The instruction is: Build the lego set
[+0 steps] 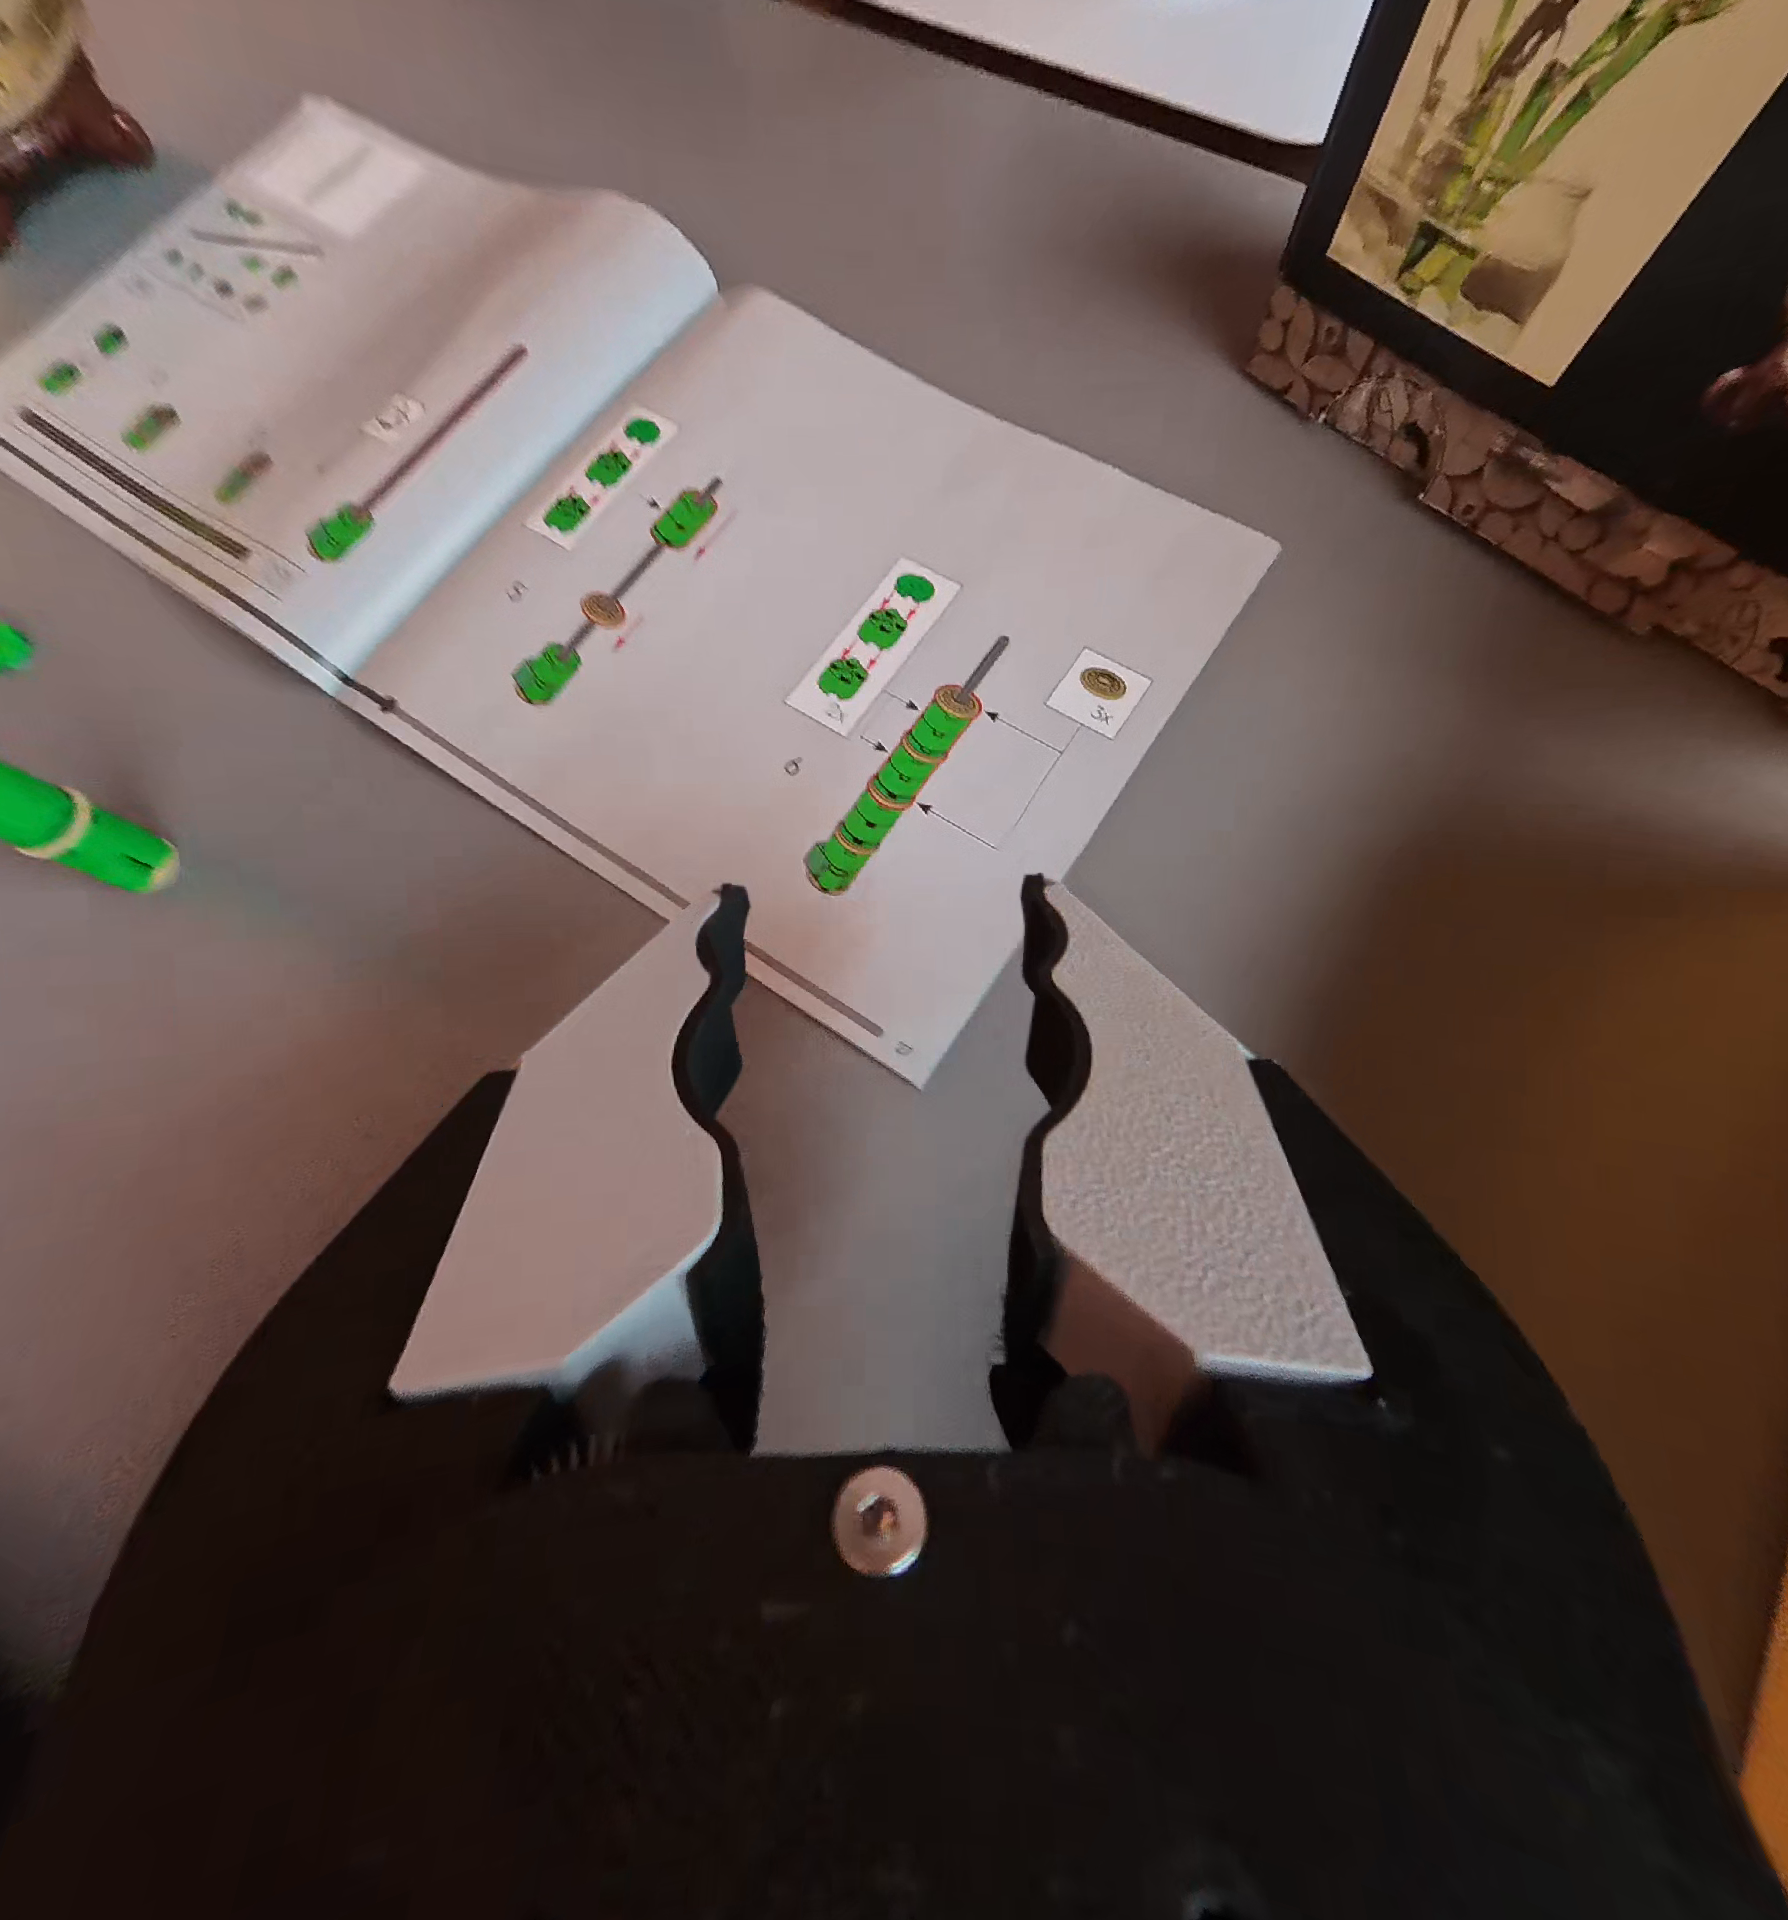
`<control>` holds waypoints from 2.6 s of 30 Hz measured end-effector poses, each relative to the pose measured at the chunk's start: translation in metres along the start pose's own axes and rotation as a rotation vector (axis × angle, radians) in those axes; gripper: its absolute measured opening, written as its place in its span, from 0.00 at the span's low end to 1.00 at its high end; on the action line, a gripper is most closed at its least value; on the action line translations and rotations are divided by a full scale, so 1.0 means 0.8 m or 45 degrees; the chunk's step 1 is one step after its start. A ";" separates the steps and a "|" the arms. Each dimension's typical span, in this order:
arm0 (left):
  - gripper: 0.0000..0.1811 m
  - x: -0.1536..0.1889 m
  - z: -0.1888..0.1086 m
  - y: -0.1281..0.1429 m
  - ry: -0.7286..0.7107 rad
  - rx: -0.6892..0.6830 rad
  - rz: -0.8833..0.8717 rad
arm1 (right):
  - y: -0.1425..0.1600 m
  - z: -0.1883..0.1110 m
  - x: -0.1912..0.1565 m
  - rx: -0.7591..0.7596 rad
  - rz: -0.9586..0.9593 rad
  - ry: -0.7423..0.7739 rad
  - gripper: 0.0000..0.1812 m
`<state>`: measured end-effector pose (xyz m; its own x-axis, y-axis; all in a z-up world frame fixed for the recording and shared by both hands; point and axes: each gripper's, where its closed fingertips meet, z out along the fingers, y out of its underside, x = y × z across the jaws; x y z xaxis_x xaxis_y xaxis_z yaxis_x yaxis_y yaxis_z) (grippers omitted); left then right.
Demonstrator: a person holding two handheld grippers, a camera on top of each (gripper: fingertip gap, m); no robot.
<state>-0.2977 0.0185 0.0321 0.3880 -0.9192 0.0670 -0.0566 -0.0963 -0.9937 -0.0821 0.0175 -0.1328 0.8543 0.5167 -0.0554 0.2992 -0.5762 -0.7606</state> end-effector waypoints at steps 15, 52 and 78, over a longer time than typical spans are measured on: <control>0.36 0.046 0.180 0.184 0.451 -0.832 0.397 | 0.049 -0.014 0.000 -0.157 -0.042 -0.140 0.33; 0.16 0.073 0.254 0.237 0.586 -0.941 0.411 | 0.056 0.002 -0.019 -0.220 -0.136 -0.228 0.28; 0.42 0.074 0.234 0.236 0.532 -0.862 0.511 | 0.052 0.010 -0.007 -0.187 -0.344 -0.124 0.24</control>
<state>-0.1132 0.0176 -0.1686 -0.1379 -0.9836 -0.1161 -0.6988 0.1797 -0.6924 -0.0774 -0.0045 -0.1694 0.6931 0.7176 0.0688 0.5740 -0.4916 -0.6548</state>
